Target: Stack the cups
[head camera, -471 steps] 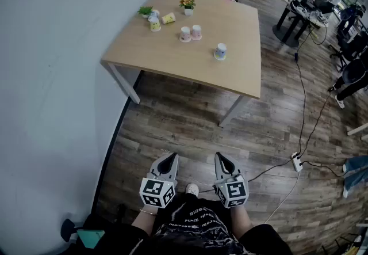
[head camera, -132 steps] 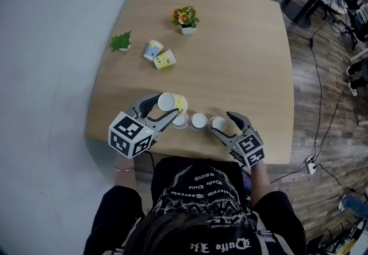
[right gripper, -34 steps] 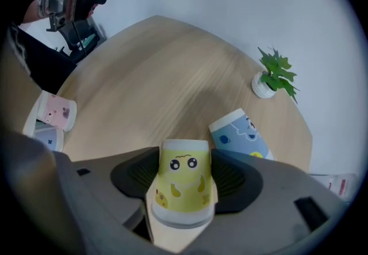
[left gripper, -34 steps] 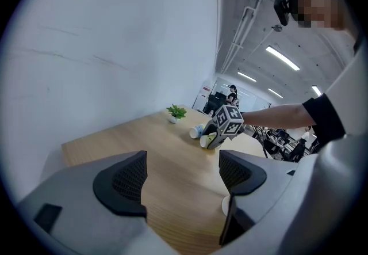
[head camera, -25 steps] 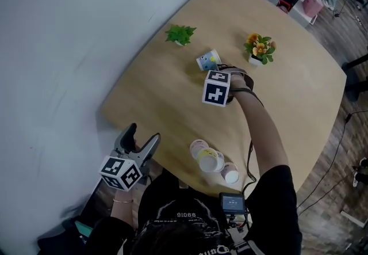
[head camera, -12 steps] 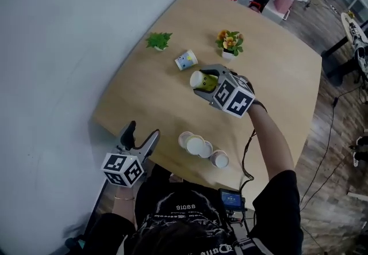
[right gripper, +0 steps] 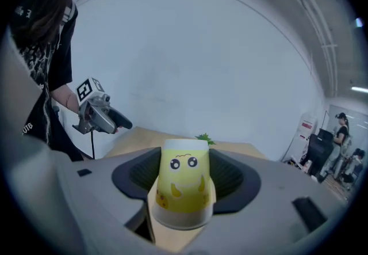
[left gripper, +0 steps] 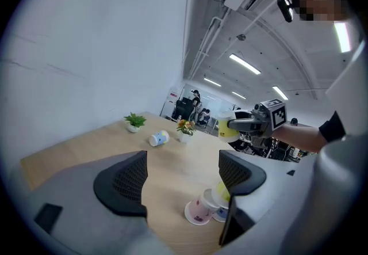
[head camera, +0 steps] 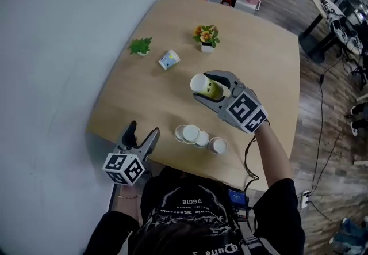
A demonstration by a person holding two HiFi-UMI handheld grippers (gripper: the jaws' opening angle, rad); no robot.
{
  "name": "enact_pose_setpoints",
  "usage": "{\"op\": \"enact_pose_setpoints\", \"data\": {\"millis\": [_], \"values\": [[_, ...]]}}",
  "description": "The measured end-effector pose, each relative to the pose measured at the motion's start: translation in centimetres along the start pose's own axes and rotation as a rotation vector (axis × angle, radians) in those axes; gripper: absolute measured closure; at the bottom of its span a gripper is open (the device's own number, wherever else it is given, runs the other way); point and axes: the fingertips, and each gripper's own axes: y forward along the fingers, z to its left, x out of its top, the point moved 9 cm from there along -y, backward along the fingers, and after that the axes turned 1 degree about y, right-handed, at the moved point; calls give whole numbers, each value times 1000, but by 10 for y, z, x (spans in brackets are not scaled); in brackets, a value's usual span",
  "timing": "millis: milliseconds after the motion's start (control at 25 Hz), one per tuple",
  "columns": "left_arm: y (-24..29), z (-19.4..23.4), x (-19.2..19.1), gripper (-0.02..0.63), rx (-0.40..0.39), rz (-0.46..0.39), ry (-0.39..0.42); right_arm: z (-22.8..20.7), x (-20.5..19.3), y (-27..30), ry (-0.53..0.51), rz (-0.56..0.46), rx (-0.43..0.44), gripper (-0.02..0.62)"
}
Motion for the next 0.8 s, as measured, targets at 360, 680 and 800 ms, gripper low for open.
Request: {"op": "enact_pose_setpoints", "data": {"millis": [360,680,800], "values": [[15,2,-4,209,-110,4,-4,32,-7,-43,101,-102,-81,324],[22,14,2,209,-131,-27,-78,65,-20,-60,183,-206,-143,324],[24,21,3,209,-129,-26,-83,74,-34,-66,256,-253,-192,324]]}}
